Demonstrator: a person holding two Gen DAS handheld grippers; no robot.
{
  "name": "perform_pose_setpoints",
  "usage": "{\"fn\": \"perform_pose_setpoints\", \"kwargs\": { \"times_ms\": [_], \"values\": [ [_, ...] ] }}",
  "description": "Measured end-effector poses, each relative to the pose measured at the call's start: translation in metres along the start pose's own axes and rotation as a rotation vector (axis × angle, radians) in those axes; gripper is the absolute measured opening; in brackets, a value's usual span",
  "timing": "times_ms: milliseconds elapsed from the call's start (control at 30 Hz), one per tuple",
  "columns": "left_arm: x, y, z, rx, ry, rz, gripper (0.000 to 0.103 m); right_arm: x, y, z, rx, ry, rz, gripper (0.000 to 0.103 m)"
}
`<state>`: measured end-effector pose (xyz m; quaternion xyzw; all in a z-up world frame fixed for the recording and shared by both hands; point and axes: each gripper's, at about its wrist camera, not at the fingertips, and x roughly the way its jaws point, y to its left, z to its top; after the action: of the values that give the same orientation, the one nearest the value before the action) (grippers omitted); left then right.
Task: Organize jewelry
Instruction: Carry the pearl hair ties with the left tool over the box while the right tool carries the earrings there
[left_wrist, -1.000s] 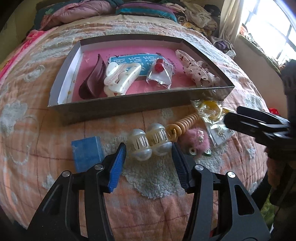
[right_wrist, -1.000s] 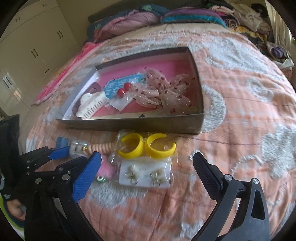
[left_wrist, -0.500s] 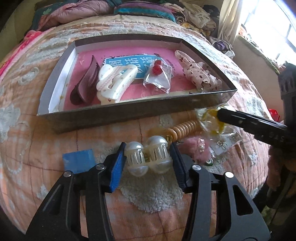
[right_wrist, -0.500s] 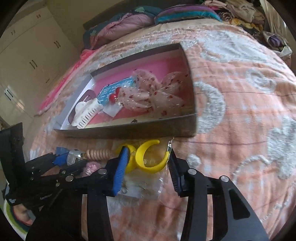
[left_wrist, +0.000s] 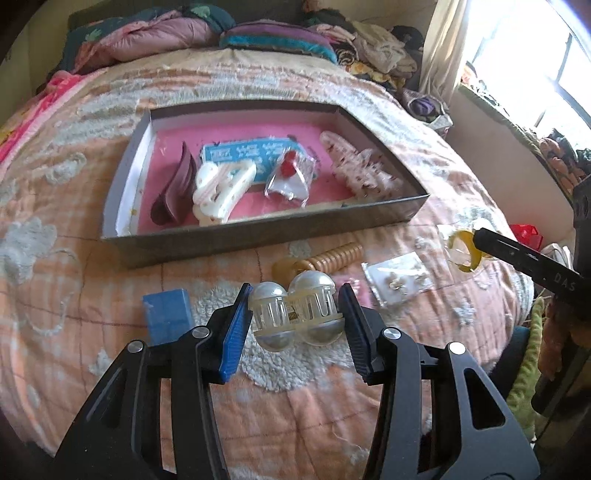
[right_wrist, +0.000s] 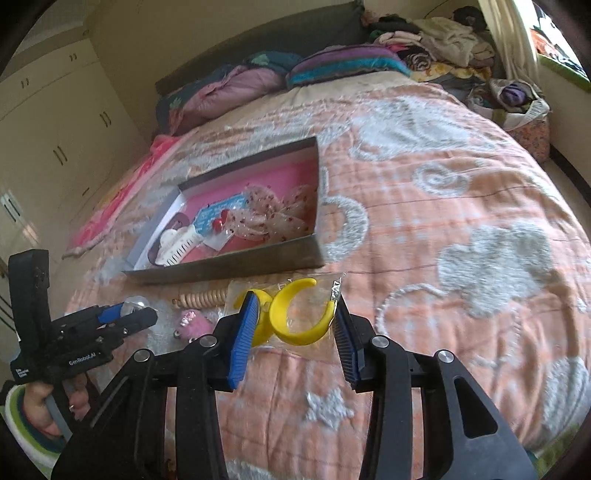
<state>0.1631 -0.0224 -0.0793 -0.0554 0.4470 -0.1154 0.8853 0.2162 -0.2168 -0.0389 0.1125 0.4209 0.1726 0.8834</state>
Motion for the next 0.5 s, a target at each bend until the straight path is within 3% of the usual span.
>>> {"fn": "perform_pose_setpoints", "kwargs": {
  "times_ms": [500],
  "values": [
    [-0.055,0.014,0.010,-0.030,-0.107,0.039,0.039,-0.058,0.033,0.004,-0.055,-0.106,0.058,0.038]
  ]
}}
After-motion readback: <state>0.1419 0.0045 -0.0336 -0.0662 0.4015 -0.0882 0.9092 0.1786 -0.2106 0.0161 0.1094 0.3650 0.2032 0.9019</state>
